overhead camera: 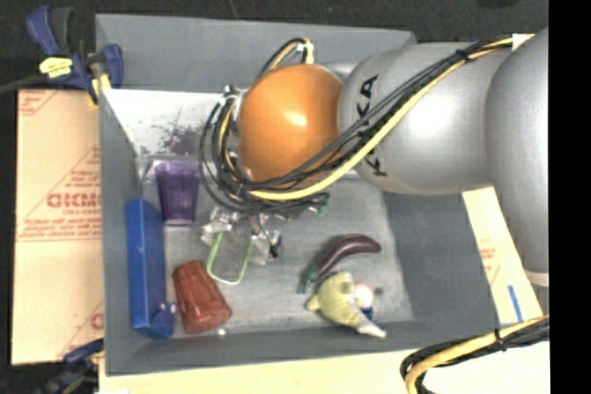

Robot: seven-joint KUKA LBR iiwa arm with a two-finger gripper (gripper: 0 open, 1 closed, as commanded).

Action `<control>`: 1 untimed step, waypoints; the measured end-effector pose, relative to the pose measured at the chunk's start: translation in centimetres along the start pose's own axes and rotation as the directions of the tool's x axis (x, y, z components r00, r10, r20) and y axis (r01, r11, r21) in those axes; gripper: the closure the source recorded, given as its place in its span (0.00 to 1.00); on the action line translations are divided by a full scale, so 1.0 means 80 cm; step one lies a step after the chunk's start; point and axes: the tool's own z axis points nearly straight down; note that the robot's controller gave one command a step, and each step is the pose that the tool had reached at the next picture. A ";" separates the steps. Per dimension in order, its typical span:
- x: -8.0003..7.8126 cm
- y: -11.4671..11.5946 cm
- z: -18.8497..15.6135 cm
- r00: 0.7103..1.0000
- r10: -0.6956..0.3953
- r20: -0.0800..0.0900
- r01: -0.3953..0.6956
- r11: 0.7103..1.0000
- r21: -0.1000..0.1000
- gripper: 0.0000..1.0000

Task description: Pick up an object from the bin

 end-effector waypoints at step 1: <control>-0.001 -0.001 -0.062 1.000 -0.001 0.002 0.001 1.000 0.002 1.00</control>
Offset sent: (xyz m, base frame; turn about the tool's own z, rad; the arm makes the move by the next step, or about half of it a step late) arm 0.0005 0.0002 0.0439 -0.0006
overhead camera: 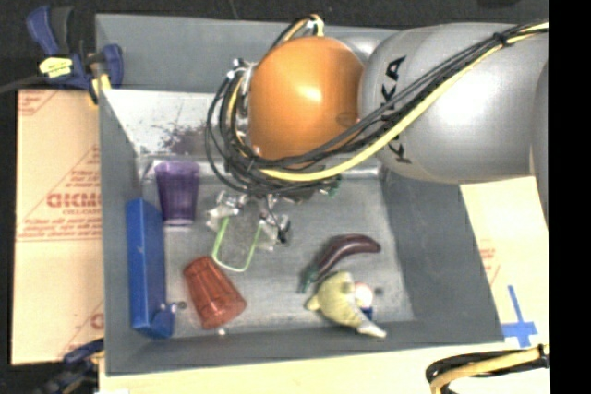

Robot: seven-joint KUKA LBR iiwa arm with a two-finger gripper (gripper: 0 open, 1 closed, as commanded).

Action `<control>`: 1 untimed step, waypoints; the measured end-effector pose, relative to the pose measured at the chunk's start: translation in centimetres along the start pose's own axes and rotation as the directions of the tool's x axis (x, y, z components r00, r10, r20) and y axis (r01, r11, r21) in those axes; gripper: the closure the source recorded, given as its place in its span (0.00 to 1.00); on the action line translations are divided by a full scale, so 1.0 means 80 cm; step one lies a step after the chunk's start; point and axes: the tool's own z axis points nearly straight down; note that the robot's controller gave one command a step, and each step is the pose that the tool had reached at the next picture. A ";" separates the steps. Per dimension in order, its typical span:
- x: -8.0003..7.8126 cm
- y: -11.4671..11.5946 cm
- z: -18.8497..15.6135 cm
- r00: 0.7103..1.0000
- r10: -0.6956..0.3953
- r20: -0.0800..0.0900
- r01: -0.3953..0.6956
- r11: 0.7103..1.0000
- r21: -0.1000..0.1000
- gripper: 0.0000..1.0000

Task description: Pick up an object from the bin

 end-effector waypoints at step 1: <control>0.000 -0.001 -0.047 1.000 0.001 0.000 -0.001 1.000 0.001 1.00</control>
Offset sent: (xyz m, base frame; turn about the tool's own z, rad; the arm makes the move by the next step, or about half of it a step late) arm 0.0002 -0.0001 0.0609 0.0007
